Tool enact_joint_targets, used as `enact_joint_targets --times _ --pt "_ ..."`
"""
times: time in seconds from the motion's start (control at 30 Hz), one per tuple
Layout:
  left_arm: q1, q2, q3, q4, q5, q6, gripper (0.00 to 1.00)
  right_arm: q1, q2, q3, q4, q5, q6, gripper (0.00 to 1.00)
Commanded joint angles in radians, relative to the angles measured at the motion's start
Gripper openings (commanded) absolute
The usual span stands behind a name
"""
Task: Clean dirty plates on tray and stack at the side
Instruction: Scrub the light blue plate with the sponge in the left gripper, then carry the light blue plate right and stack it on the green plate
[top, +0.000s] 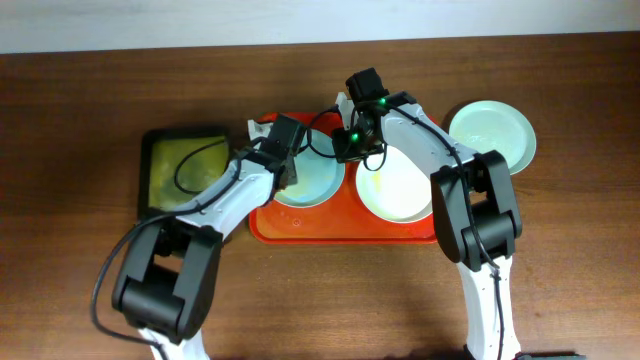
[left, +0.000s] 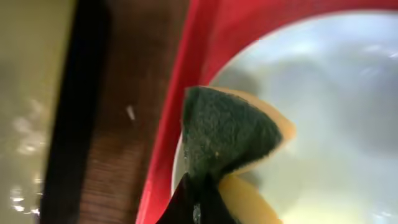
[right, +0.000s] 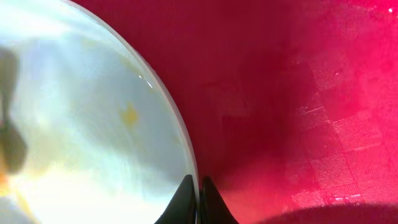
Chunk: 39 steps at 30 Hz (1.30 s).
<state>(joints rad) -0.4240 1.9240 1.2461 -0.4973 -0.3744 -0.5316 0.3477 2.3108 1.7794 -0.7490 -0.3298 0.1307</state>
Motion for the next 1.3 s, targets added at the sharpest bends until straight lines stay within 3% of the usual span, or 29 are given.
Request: enact_joint_targets --times 0.0,0.07,0.13,0.2,0.37,0.6,0.7,0.77,0.87,0.93,1.1,1.27 --pt "0.009 -0.151 -0.004 0.002 -0.026 0.024 0.0 0.005 -0.001 0.007 0.011 0.029 -0.003 0.04" --pt "0.035 -0.242 -0.004 -0.01 0.026 0.024 0.0 0.006 -0.038 0.028 -0.005 0.044 -0.05 0.04" --pt "0.09 -0.317 -0.004 -0.026 0.087 0.024 0.0 0.018 -0.089 0.042 -0.027 0.162 -0.084 0.04" --pt "0.177 -0.363 -0.004 -0.07 0.137 0.024 0.0 0.057 -0.158 0.042 -0.048 0.311 -0.209 0.04" --pt "0.35 -0.339 -0.006 -0.194 0.147 0.024 0.0 0.239 -0.253 0.043 -0.012 0.853 -0.342 0.04" --pt "0.414 -0.291 -0.007 -0.196 0.145 0.025 0.0 0.442 -0.257 0.043 0.173 1.463 -0.643 0.04" --pt "0.414 -0.283 -0.007 -0.196 0.143 0.025 0.0 0.496 -0.257 0.043 0.296 1.584 -0.832 0.04" --pt "0.414 -0.276 -0.007 -0.196 0.143 0.025 0.0 0.51 -0.257 0.043 0.317 1.595 -0.86 0.04" --pt "0.414 -0.269 -0.007 -0.196 0.143 0.025 0.0 0.502 -0.257 0.042 0.316 1.595 -0.853 0.04" --pt "0.414 -0.269 -0.007 -0.196 0.143 0.025 0.0 0.471 -0.257 0.042 0.288 1.549 -0.739 0.04" --pt "0.414 -0.269 -0.007 -0.205 0.132 0.031 0.0 0.237 -0.282 0.047 0.033 0.894 -0.19 0.04" --pt "0.414 -0.269 -0.007 -0.216 0.117 0.032 0.0 -0.151 -0.367 0.047 -0.028 0.212 0.043 0.04"
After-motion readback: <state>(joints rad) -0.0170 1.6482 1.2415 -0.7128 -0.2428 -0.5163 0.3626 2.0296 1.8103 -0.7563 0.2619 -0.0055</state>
